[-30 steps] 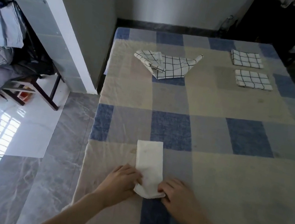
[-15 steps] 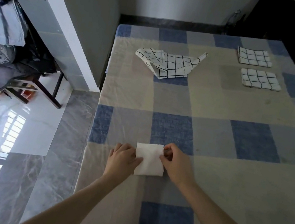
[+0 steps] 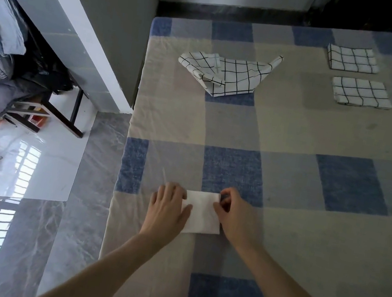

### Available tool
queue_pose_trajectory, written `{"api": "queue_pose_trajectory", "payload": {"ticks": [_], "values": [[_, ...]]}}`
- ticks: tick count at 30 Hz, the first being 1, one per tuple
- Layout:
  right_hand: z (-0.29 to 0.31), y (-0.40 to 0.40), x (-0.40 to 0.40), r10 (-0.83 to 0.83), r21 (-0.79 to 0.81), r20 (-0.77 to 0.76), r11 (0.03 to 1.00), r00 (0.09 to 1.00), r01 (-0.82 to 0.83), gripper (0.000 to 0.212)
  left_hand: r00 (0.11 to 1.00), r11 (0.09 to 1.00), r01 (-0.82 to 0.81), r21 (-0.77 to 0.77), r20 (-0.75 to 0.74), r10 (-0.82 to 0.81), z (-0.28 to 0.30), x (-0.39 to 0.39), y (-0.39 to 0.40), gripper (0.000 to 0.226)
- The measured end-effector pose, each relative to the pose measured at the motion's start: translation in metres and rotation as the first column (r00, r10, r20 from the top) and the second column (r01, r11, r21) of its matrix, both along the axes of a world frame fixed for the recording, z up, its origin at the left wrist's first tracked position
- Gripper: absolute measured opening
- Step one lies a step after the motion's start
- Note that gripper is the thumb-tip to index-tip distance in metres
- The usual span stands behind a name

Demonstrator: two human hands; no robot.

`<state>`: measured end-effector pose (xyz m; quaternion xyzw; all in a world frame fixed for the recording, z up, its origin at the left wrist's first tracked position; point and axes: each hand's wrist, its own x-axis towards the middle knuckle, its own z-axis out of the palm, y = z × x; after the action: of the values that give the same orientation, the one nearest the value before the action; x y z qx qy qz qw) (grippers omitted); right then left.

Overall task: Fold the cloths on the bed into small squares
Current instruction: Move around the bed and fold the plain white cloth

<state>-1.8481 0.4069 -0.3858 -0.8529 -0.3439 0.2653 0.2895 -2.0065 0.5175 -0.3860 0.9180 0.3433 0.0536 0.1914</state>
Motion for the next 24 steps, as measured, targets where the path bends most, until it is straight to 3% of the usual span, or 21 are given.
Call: {"api": "queue_pose_trajectory", "payload": {"ticks": [1,3,4,8,13,19,24], "values": [[-0.001,-0.001,0.0,-0.005,0.003,-0.01,1.0,1.0,0.005,0.016,0.989,0.988,0.146,0.056,-0.002,-0.146,0.001,0.001,-0.003,0.021],[0.0,-0.001,-0.001,-0.007,0.02,-0.015,1.0,1.0,0.008,0.016,0.878,0.866,0.478,0.144,-0.072,-0.473,-0.004,0.004,-0.009,0.035],[0.0,-0.001,-0.001,-0.012,0.028,-0.012,1.0,1.0,0.013,0.017,0.83,0.819,0.558,0.133,-0.103,-0.548,-0.009,0.005,-0.011,0.042],[0.002,-0.001,0.0,-0.09,0.024,-0.032,0.996,0.995,0.091,0.015,0.841,0.859,0.51,-0.042,-0.183,-0.509,-0.025,0.003,-0.008,0.054],[-0.006,-0.026,-0.008,-0.124,-0.044,-0.006,0.991,0.992,0.124,0.008,0.792,0.823,0.568,-0.012,-0.266,-0.55,-0.022,0.003,-0.003,0.056],[0.0,-0.046,-0.031,-0.116,-0.092,-0.071,0.99,0.991,0.109,0.018,0.764,0.822,0.566,-0.053,-0.341,-0.548,-0.024,0.006,-0.006,0.059],[0.012,-0.044,-0.041,-0.091,-0.03,-0.11,0.996,0.99,0.088,0.012,0.749,0.833,0.547,-0.079,-0.397,-0.53,-0.016,0.013,-0.013,0.081]]}}
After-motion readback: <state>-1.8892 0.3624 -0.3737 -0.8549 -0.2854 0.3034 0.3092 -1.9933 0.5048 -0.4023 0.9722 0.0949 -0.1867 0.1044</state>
